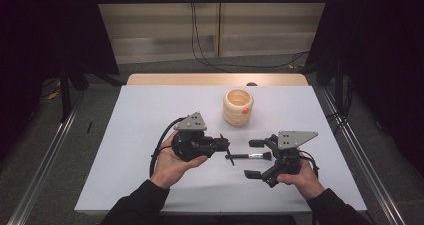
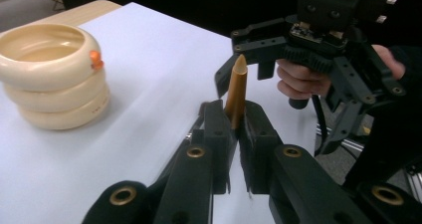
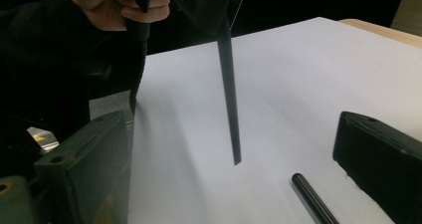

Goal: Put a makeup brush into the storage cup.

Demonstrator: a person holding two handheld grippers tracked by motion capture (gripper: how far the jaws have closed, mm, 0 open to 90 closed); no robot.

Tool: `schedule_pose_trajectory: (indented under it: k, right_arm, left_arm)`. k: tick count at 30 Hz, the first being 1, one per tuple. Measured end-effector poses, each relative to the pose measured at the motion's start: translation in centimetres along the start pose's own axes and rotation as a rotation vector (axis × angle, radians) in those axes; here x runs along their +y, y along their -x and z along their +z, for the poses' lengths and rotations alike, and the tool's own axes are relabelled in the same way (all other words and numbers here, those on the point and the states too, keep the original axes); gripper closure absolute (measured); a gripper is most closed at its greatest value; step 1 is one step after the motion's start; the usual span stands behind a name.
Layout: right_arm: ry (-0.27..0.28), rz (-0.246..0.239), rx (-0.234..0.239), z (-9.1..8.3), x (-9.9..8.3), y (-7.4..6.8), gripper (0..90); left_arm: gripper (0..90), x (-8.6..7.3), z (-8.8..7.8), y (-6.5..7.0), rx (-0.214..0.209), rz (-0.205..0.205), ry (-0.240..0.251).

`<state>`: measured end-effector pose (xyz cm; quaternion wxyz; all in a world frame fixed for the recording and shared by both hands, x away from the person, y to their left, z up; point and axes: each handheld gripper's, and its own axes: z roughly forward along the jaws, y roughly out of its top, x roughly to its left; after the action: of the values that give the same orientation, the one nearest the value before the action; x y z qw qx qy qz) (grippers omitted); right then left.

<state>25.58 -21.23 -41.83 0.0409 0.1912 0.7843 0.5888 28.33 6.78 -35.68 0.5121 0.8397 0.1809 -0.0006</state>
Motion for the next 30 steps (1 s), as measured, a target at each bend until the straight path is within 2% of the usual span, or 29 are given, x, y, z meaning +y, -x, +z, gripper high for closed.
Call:
schedule_pose_trajectory:
  k: [2, 3, 7, 11, 13, 17, 21, 30]
  right_arm:
    - [-0.011, 0.003, 0.012, 0.2, 0.0, 0.0, 3.9]
    - [-0.019, 0.002, 0.001, 0.2, -0.1, 0.0, 5.1]
    - [-0.046, -0.002, 0.045, 0.6, -0.1, -0.1, 14.6]
    - [-0.05, -0.003, 0.048, 0.8, -0.1, -0.1, 21.2]
    - [-0.052, -0.004, 0.064, 1.0, -0.2, 0.0, 32.9]
    - [-0.058, -0.026, 0.089, 1.2, 0.0, -0.1, 44.5]
    - [-0.061, -0.025, 0.096, 1.5, 0.1, -0.2, 55.8]
    - [-0.081, -0.018, 0.094, 2.1, 0.2, -0.1, 66.4]
  left_arm:
    - [83.4, -0.1, 0.2, 0.0, -0.01, 0.0, -0.002]
    - [83.3, -0.2, 0.5, 0.0, -0.029, 0.003, -0.031]
    - [83.3, -0.4, 0.9, 0.2, -0.033, 0.001, -0.049]
    - [83.4, -0.4, 1.0, 0.3, -0.041, 0.001, -0.045]
    - [83.3, -0.4, 1.1, 0.5, -0.047, 0.005, -0.041]
    - [83.4, -0.5, 1.4, 0.7, -0.055, 0.002, -0.041]
    - [83.3, -0.5, 1.7, 0.8, -0.063, -0.01, -0.037]
    - [83.4, -0.6, 2.0, 0.9, -0.071, -0.005, -0.033]
